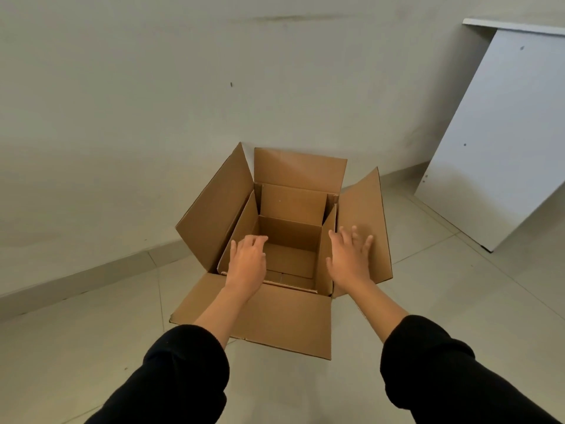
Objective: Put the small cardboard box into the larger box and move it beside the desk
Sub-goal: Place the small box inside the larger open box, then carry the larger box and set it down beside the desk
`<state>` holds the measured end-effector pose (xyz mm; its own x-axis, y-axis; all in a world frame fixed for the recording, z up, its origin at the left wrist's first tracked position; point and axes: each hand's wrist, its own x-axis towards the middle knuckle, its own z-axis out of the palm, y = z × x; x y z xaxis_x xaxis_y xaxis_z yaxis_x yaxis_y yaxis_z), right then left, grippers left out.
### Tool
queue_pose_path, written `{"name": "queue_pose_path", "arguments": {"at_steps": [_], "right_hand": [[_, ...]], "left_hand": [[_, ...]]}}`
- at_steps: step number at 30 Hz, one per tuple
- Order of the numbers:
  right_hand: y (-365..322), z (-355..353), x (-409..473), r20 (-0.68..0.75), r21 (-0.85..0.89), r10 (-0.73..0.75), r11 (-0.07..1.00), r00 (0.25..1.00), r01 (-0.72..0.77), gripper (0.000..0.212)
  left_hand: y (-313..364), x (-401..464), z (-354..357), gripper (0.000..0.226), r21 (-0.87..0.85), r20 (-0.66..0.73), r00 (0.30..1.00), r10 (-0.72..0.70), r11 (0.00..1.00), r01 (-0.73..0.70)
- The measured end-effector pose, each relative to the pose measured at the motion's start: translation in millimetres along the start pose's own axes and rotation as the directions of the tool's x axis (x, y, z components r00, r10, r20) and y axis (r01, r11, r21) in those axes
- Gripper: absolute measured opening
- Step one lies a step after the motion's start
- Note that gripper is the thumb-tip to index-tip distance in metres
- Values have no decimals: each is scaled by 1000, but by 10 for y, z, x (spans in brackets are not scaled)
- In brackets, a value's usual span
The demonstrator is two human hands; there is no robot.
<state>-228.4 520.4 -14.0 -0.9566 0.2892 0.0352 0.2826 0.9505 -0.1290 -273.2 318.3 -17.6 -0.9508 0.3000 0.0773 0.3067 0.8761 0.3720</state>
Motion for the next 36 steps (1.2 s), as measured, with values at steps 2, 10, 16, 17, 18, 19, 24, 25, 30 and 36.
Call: {"name": "queue_pose_path", "arguments": {"at_steps": [2,10,16,17,18,19,24,25,30,36], "right_hand": [[46,36,5,19,-89,-4,996,1000,6,56],[112,176,5,90,-294,5,956,996,21,47],[223,137,10,-48,-450,116,884,992,-125,53],[246,117,9,-79,-471,140,867,987,-161,57],[267,100,16,-104,-473,166,859,981,-195,60],[285,74,19,-129,-444,196,865,972,-233,63],[329,-156,-2,-143,-149,314,931,938,-334,69],[333,-238,-23,-146,-39,331,940,932,-340,67],[268,-441,-171,-68,420,378,850,923,-317,73],[-16,-359,-487,-27,638,335,731,942,-242,79]], "left_hand": [[37,-62,102,41,-28,127,992,8,1000,-4],[48,-303,367,47,29,476,879,39,998,-60],[-70,-385,457,50,9,421,900,116,991,-133],[-75,-416,458,51,6,416,900,128,990,-143],[-72,-445,456,52,-3,412,901,134,989,-146],[-64,-471,452,54,-14,407,903,139,989,-146],[-41,-636,426,62,-63,432,891,137,991,-122],[-35,-682,426,65,-74,440,888,134,991,-113],[62,-874,409,73,-68,466,878,105,994,-83],[-1,-752,50,63,-203,365,930,47,979,31]]}}
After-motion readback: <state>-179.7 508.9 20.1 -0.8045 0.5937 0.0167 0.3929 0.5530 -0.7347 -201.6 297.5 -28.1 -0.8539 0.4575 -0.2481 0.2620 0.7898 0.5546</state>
